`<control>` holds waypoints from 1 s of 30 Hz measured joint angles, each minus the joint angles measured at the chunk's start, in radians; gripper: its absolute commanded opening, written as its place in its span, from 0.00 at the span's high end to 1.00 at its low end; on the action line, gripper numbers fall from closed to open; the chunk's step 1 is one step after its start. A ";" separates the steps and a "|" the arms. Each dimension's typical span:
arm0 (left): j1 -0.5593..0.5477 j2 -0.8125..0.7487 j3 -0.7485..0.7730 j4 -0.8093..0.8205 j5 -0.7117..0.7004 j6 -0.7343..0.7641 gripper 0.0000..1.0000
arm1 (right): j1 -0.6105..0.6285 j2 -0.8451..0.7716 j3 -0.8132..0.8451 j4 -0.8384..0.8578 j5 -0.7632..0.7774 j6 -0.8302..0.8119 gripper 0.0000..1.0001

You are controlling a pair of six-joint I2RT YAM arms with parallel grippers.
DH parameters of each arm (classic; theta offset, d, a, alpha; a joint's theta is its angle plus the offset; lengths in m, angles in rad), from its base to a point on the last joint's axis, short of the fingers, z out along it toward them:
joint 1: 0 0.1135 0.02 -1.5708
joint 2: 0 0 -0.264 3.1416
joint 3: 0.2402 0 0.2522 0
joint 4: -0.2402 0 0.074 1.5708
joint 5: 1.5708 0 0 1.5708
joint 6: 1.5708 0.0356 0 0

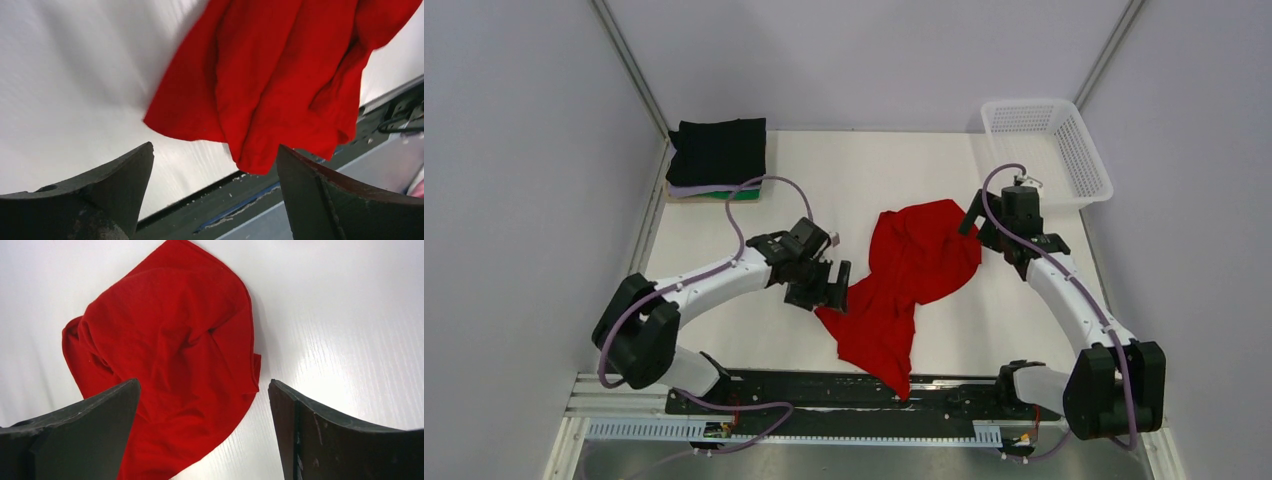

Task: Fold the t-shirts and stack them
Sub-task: Flatten out the tshirt

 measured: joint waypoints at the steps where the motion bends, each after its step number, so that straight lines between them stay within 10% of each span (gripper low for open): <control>1: -0.031 0.019 -0.008 0.002 0.014 0.000 0.04 | 0.000 0.003 -0.003 -0.002 -0.005 0.000 0.00; 6: -0.143 0.080 -0.027 0.046 0.079 -0.009 0.15 | 0.000 0.031 -0.014 0.000 -0.037 -0.001 0.00; 15: -0.148 0.325 0.100 0.042 0.021 -0.050 0.95 | 0.000 0.049 -0.033 0.000 -0.060 -0.001 0.00; 17: -0.135 0.377 0.164 0.010 -0.002 -0.041 1.00 | 0.000 0.049 -0.033 0.000 -0.060 -0.001 0.00; 23: -0.006 0.499 0.358 -0.066 -0.110 -0.007 0.88 | 0.000 0.051 -0.034 0.002 -0.060 -0.003 0.00; 27: 0.165 0.607 0.544 -0.088 -0.243 0.076 0.59 | 0.000 0.069 -0.034 0.006 -0.060 -0.003 0.00; 30: 0.262 0.702 0.721 -0.118 -0.308 0.142 0.12 | 0.000 0.085 -0.034 0.006 -0.060 -0.002 0.00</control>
